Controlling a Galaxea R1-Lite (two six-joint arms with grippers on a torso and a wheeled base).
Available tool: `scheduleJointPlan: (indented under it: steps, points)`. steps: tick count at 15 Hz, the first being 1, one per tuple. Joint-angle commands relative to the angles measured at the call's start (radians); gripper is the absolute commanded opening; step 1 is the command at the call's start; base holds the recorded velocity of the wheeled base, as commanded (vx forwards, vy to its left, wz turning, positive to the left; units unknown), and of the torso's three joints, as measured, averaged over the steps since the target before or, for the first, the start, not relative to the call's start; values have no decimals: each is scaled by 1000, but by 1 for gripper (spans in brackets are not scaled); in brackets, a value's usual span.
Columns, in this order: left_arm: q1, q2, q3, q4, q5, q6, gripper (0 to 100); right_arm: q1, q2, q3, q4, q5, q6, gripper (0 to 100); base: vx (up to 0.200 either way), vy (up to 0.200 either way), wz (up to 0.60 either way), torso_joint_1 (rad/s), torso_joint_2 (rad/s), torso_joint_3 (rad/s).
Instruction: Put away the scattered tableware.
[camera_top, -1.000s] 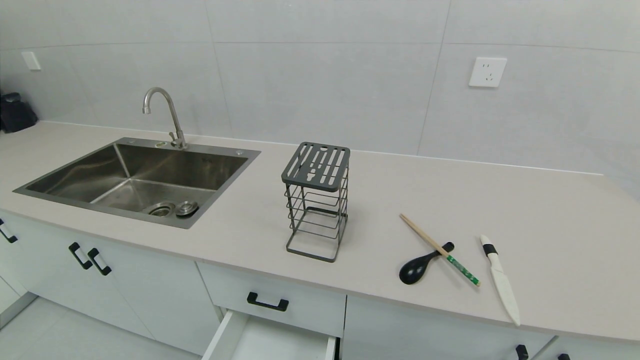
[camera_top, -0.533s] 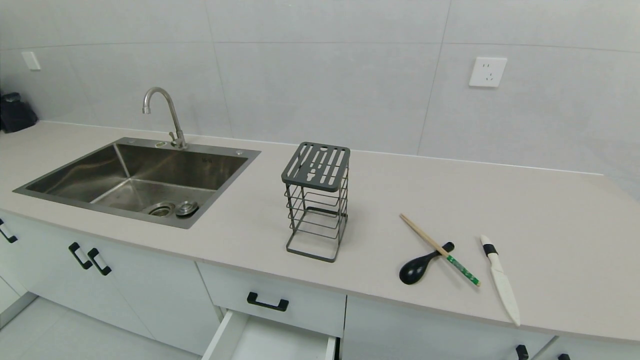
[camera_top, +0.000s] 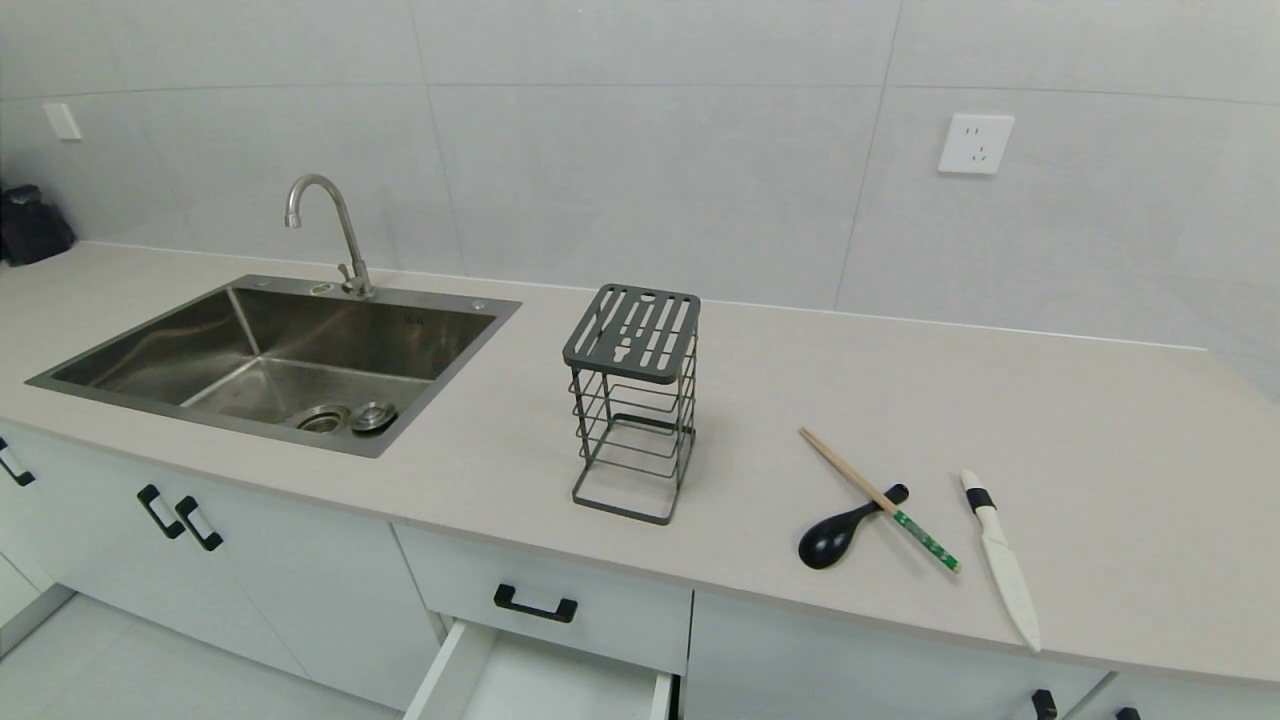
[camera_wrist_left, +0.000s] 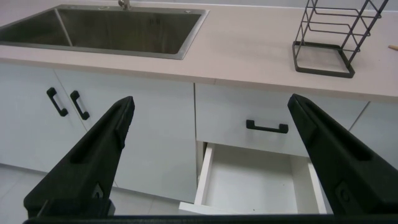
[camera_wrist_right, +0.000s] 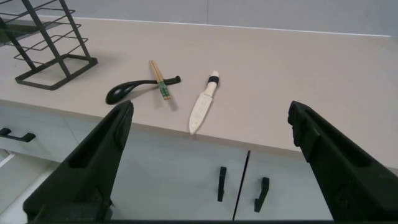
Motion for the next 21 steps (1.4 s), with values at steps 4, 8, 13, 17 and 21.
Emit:
scheduleJointPlan:
  steps: [4, 8, 13, 17, 21]
  points:
    - [0, 0, 0, 0, 0, 0, 100, -5, 4, -15, -223, 21, -49, 100, 0, 0, 0, 0, 0, 0]
    - [0, 0, 0, 0, 0, 0, 100, 26, 280, -328, 162, 214, -62, 100, 0, 0, 0, 0, 0, 0]
    - [0, 0, 0, 0, 0, 0, 100, 124, 625, -339, 210, 216, -145, 100, 0, 0, 0, 0, 0, 0]
    - [0, 0, 0, 0, 0, 0, 100, 215, 889, -386, 153, 216, -145, 100, 0, 0, 0, 0, 0, 0]
    - [0, 0, 0, 0, 0, 0, 100, 202, 1162, -426, -28, 194, -143, 100, 0, 0, 0, 0, 0, 0]
